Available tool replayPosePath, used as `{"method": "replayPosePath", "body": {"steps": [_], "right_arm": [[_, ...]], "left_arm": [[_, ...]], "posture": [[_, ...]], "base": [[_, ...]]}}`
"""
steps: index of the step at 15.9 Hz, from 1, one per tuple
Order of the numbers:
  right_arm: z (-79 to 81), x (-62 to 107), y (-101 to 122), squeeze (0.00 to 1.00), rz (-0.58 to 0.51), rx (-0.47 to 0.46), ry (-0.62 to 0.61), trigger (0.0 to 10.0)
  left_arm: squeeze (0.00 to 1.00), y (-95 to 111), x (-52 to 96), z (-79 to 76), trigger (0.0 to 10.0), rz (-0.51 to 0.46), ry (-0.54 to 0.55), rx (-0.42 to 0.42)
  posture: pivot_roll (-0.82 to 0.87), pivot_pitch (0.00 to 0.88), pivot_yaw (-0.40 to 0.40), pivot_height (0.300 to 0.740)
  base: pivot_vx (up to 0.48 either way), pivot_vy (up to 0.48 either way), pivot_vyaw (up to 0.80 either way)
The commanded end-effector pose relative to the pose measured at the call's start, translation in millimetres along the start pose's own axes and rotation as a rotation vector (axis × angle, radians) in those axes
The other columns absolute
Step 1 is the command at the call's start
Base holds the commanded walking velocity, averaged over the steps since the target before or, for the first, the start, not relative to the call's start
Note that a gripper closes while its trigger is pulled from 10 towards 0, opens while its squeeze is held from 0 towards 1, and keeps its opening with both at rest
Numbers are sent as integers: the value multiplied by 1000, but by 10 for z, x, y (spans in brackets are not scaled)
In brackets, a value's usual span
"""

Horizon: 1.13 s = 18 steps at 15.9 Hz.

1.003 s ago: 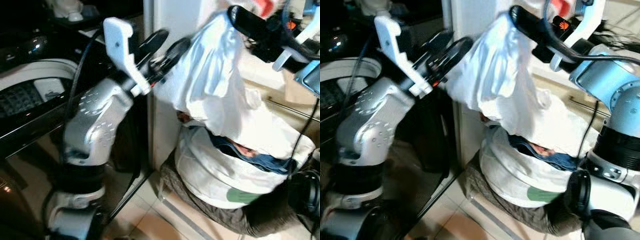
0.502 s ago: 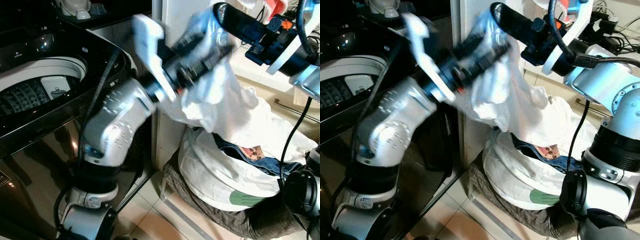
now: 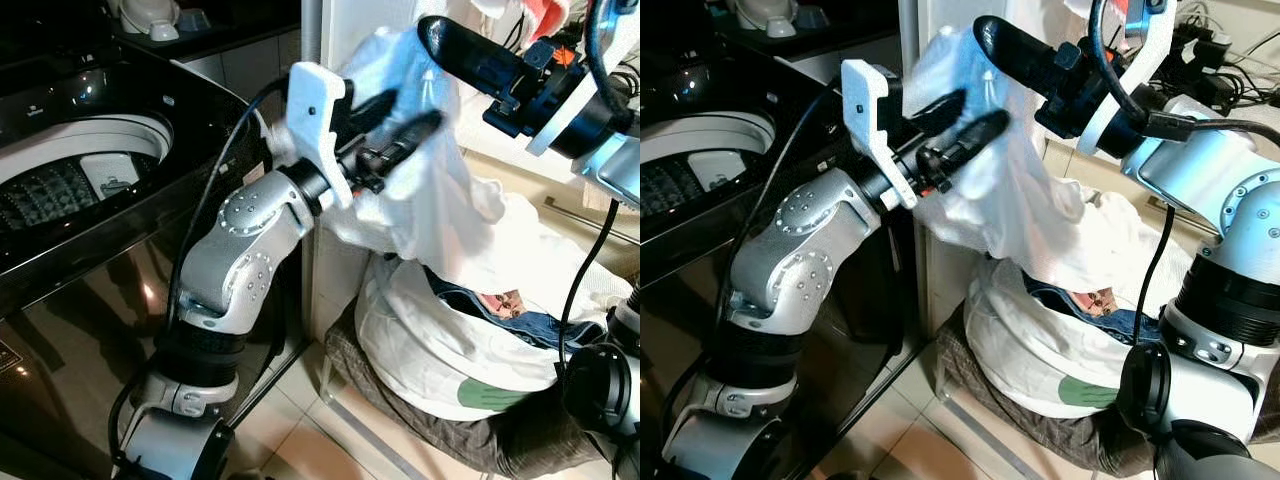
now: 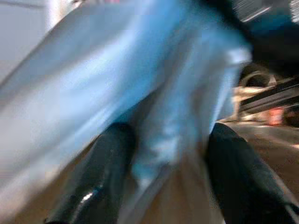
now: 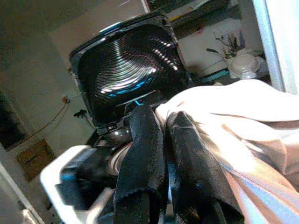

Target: Clothes washing

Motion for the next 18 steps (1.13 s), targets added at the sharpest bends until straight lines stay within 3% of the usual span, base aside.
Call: {"method": "replayPosePath", "body": {"steps": [1,4,13,14,15,16,17,18], "right_arm": [[125,3,7,0,-10,21,47,0],[131,-5,-16,0,-11,19,41,0],[103,-20,-31,0,-9,22,19,0],[89,-18,-33,0,-9,30,8,2314],[68,-14,-34,0,-10,48,-10,10000],[50,-11,-38,435,-16,46,-14,10000],[43,-5,-46,1000,-16,43,-13,10000],[29,5,-62,1000,-12,42,-17,10000]], "left_arm": [[0,-5,-13,112,0,23,58,-43],[0,-17,-17,180,0,34,107,-83],[0,95,10,314,0,-31,158,-103],[0,107,22,362,0,-36,179,-108],[0,125,37,431,0,-40,212,-114],[0,161,62,539,0,-49,257,-128],[0,191,76,599,0,-55,280,-142],[0,246,101,703,0,-65,317,-167]], "posture": [[-38,0,-15,740],[-38,0,-11,740],[-32,0,-15,740],[-31,0,-13,740],[-30,0,-12,740],[-30,0,-8,740],[-28,0,-7,740],[-25,0,-7,740]], "base": [[0,0,0],[0,0,0],[0,0,0],[0,0,0],[0,0,0],[0,0,0],[0,0,0],[0,0,0]]}}
Point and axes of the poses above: a point about 5 cm out from each wrist's last joint towards the gripper, its own x axis pointing back from the gripper into the wrist, its own y axis along the axis of the wrist's last joint, z = x × y, the point moved 5 cm from there along -x, pointing out of the wrist towards the gripper, and after that the axes turned 9 degrees about -x, right-handed, at the moved point
